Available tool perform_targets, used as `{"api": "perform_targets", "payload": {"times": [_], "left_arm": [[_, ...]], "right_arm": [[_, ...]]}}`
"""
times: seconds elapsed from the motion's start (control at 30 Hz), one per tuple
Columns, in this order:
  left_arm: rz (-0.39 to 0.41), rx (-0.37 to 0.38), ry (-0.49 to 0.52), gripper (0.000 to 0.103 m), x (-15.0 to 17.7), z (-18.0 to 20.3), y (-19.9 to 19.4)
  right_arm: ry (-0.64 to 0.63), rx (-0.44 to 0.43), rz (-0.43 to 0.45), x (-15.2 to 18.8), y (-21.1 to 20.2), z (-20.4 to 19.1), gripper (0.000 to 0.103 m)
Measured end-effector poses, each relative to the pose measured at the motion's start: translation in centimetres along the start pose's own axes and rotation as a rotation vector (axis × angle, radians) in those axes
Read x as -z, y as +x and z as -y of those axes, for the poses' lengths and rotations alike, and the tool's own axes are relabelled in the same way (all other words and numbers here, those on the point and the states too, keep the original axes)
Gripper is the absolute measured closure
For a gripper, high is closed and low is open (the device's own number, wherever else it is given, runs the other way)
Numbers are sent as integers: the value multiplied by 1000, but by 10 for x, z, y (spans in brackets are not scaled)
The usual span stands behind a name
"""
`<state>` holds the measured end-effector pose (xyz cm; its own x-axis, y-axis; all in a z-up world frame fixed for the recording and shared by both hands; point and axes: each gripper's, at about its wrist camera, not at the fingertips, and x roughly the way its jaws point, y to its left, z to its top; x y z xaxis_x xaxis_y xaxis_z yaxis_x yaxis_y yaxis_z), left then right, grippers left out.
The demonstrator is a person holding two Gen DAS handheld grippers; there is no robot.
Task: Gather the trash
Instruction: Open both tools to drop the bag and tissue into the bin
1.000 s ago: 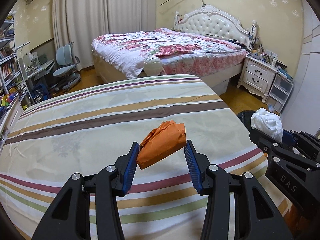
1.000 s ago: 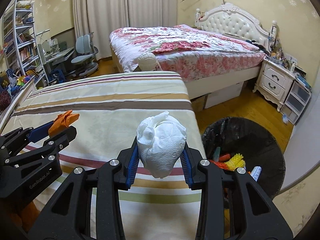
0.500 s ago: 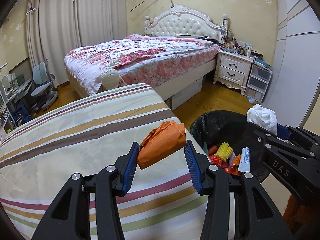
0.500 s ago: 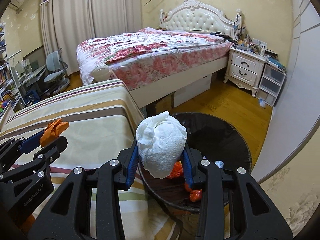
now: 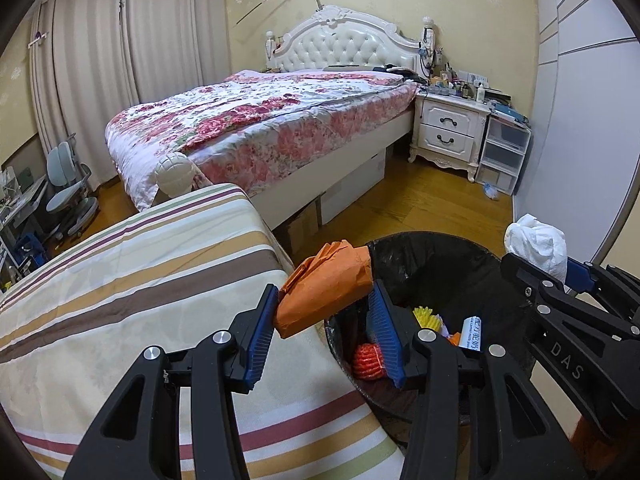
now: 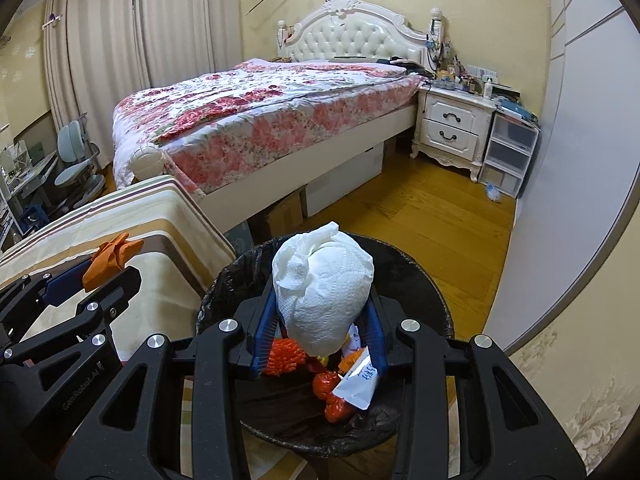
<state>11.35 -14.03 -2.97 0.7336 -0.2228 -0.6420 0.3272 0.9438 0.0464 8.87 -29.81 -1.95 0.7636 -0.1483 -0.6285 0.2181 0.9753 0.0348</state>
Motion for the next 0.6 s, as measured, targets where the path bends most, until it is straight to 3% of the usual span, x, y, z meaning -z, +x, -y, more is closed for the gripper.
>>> {"api": "perform_targets", "payload": {"times": [0.6], "left_arm": [[-47,-14,37,56,-13,26,36]], "right_arm": [[54,32,-42,-2,27,28,65]]}}
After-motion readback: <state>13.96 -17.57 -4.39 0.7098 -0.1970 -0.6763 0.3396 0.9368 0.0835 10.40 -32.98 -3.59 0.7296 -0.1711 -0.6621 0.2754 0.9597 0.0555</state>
